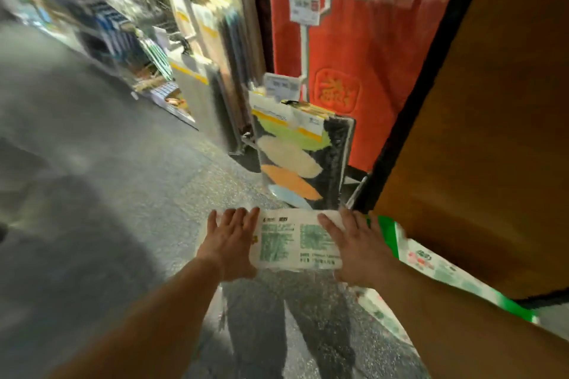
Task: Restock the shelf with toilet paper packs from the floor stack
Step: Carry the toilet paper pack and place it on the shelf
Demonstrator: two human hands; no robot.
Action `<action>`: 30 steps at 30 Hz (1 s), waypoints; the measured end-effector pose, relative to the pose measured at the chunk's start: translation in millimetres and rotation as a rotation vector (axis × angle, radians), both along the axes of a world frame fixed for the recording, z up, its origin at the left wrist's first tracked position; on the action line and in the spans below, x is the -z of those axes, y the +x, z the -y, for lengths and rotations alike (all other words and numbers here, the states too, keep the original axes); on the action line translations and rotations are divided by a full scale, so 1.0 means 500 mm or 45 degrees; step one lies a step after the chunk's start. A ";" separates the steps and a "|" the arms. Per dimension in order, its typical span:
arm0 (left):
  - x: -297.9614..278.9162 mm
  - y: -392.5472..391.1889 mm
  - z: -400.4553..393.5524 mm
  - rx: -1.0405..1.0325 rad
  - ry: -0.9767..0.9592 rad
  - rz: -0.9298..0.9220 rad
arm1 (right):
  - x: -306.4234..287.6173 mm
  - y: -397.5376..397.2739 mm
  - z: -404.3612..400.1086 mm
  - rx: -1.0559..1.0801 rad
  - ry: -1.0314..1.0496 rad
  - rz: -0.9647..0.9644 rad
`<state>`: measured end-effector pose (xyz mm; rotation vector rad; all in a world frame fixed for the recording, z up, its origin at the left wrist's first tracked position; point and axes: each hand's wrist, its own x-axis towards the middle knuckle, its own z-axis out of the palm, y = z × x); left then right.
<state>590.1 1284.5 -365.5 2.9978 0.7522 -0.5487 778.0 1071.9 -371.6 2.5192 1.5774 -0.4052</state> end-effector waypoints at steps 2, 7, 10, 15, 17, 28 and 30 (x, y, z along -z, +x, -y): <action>-0.059 -0.103 -0.056 -0.068 0.043 0.071 | -0.060 -0.066 -0.075 -0.065 0.066 0.047; -0.207 -0.353 -0.166 -0.266 0.120 0.165 | -0.193 -0.243 -0.259 -0.264 0.106 0.029; -0.277 -0.493 -0.227 -0.386 0.176 0.206 | -0.260 -0.344 -0.371 -0.413 0.187 0.008; -0.380 -0.691 -0.326 -0.549 0.300 0.207 | -0.356 -0.493 -0.565 -0.640 0.226 -0.039; -0.416 -0.759 -0.366 -0.655 0.312 0.193 | -0.392 -0.549 -0.651 -0.749 0.272 -0.045; -0.606 -1.147 -0.539 -1.285 0.540 0.227 | -0.591 -0.930 -1.115 -1.396 0.494 0.010; -0.630 -1.221 -0.550 -1.367 0.598 0.236 | -0.628 -1.010 -1.176 -1.517 0.522 0.007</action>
